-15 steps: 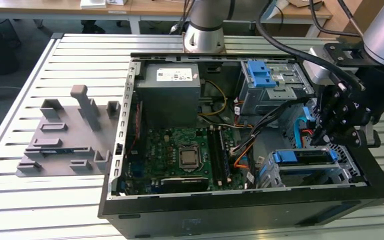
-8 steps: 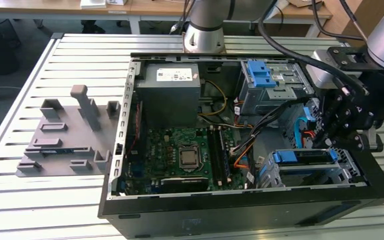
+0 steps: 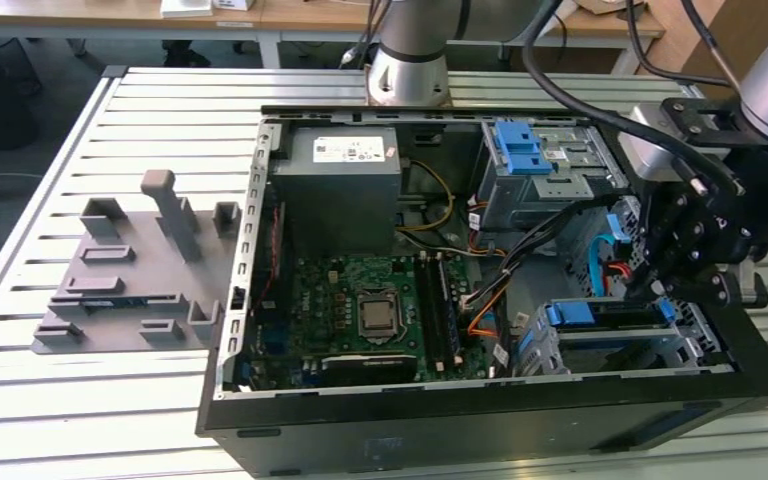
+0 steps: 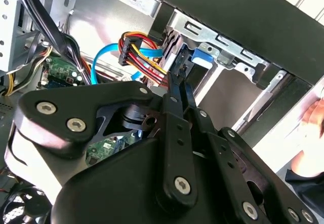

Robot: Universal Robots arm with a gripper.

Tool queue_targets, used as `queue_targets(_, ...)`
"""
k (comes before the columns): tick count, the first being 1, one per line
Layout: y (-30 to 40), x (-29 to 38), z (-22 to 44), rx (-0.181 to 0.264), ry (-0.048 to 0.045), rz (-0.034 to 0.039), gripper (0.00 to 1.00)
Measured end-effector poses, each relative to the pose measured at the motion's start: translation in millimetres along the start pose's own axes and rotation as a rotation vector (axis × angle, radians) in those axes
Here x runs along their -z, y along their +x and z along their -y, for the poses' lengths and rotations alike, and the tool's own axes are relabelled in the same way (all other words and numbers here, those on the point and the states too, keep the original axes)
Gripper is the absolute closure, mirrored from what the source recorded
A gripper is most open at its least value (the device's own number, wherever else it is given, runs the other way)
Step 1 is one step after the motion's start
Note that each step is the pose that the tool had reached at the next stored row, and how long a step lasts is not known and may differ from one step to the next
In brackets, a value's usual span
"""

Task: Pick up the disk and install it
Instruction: 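Insert the first disk wire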

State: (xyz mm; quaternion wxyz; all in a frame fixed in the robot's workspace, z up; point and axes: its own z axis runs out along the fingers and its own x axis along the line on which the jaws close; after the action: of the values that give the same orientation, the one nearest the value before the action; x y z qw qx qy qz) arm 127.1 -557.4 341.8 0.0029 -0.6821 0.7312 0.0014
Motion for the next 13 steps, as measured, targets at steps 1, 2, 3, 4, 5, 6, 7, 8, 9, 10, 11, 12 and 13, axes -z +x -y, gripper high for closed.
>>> queue_targets(1, 1.0, -0.4, 0.1, 0.0, -0.0007, 0.0, 0.84)
queue_targets(2, 1.6, -0.8, 0.2, 0.0, -0.0014, -0.0001, 0.84)
queue_targets(3, 1.7, -1.4, 0.3, 0.0, -0.0021, 0.0003, 0.84)
queue_targets(4, 1.7, -1.9, 0.6, 0.0, -0.003, 0.0009, 0.84)
queue_targets(5, 1.7, -2.5, 0.7, 0.0, -0.0035, 0.0014, 0.84)
queue_targets(6, 1.7, -3.3, 0.7, 0.0, -0.0042, 0.0019, 0.84)
queue_targets(7, 1.8, -4.0, 0.7, 0.0, -0.0044, 0.0021, 0.84)
queue_targets(8, 1.8, -4.5, 0.7, 0.0, -0.0047, 0.0027, 0.84)
queue_targets(9, 2.0, -4.8, 0.7, 0.0, -0.0049, 0.0031, 0.84)
queue_targets(10, 2.2, -4.9, 0.8, 0.0, -0.005, 0.0041, 0.84)
queue_targets(11, 2.2, -5.0, 0.8, 0.0, -0.0051, 0.005, 0.84)
queue_targets(12, 2.2, -5.0, 0.8, 0.0, -0.0051, 0.0052, 0.84)
queue_targets(13, 2.2, -5.0, 0.8, 0.0, -0.0052, 0.0053, 0.84)
